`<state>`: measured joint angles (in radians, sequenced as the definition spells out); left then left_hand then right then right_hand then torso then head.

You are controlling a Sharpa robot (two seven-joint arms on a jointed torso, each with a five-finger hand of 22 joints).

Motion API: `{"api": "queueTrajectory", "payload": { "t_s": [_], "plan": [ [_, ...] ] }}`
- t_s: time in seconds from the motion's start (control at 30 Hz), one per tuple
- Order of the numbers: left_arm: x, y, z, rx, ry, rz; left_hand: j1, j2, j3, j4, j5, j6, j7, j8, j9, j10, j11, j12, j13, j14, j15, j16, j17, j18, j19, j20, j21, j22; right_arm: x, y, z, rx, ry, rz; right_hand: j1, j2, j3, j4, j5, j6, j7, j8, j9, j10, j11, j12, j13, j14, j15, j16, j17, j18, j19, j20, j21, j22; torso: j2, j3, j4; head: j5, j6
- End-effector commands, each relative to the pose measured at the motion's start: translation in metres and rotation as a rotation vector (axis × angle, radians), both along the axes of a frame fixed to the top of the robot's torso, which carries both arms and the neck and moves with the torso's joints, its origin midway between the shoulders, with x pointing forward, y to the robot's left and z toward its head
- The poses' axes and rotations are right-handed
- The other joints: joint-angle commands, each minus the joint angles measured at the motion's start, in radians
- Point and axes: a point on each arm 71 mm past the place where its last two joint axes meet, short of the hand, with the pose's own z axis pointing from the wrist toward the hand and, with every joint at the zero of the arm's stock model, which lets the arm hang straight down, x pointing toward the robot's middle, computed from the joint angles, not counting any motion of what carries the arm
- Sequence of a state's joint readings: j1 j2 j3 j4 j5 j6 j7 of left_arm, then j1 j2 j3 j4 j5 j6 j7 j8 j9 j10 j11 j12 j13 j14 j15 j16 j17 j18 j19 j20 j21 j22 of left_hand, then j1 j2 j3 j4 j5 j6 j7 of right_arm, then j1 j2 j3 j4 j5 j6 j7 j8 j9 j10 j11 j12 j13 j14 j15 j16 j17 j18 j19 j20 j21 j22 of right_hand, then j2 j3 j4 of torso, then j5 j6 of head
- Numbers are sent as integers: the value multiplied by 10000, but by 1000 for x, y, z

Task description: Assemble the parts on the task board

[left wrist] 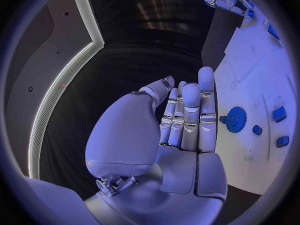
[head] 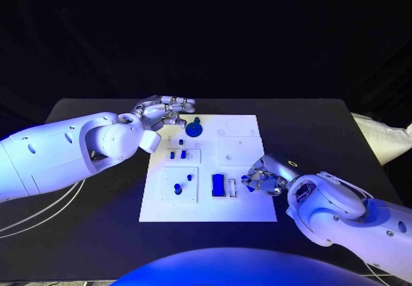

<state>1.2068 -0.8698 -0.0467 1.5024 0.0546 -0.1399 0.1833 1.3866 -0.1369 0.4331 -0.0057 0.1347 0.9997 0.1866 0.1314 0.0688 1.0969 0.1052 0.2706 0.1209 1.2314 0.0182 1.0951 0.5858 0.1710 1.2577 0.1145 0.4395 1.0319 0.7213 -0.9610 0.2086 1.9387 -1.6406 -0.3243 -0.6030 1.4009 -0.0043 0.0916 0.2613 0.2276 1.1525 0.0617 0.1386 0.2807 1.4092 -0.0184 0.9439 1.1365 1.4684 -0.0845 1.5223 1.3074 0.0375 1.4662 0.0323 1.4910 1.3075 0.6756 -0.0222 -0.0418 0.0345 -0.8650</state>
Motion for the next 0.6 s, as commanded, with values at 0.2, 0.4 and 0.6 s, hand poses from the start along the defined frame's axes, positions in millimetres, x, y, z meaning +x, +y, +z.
{"api": "queueTrajectory", "payload": {
  "t_s": [0.2,0.4,0.6],
  "plan": [
    [-2,-5,2,-105,-128,-368,27,89,-45,-46,30,-71,-7,47,-1,-91,15,47,16,-58,7,2,-34,101,-57,8,-44,-14,1,10,-5,1105,1193,-355,-216,-151,203,145,80,92,-19,7,90,64,-4,44,122,894,19,63,2035,-126,581,-66,50,1779,-4,4,-15,41,-8],
    [-2,-7,2,-155,-141,-471,27,89,-45,-46,30,-71,-7,47,-1,-91,15,47,16,-58,7,2,-34,101,-57,8,-44,-14,2,15,-8,1107,1522,-254,-571,-300,260,241,611,263,-73,96,214,113,-37,89,179,897,-4,69,2045,-130,592,-79,69,1802,8,13,-9,68,0],
    [-2,-7,2,-169,-144,-503,27,89,-45,-46,30,-71,-7,47,-1,-91,15,47,16,-58,7,2,-34,101,-57,8,-44,-14,2,19,-11,999,1755,-135,-693,-332,239,253,681,288,-78,115,257,121,-43,87,187,893,-12,58,2030,-127,587,-88,60,1793,2,11,-21,81,-5]
  ]
}}
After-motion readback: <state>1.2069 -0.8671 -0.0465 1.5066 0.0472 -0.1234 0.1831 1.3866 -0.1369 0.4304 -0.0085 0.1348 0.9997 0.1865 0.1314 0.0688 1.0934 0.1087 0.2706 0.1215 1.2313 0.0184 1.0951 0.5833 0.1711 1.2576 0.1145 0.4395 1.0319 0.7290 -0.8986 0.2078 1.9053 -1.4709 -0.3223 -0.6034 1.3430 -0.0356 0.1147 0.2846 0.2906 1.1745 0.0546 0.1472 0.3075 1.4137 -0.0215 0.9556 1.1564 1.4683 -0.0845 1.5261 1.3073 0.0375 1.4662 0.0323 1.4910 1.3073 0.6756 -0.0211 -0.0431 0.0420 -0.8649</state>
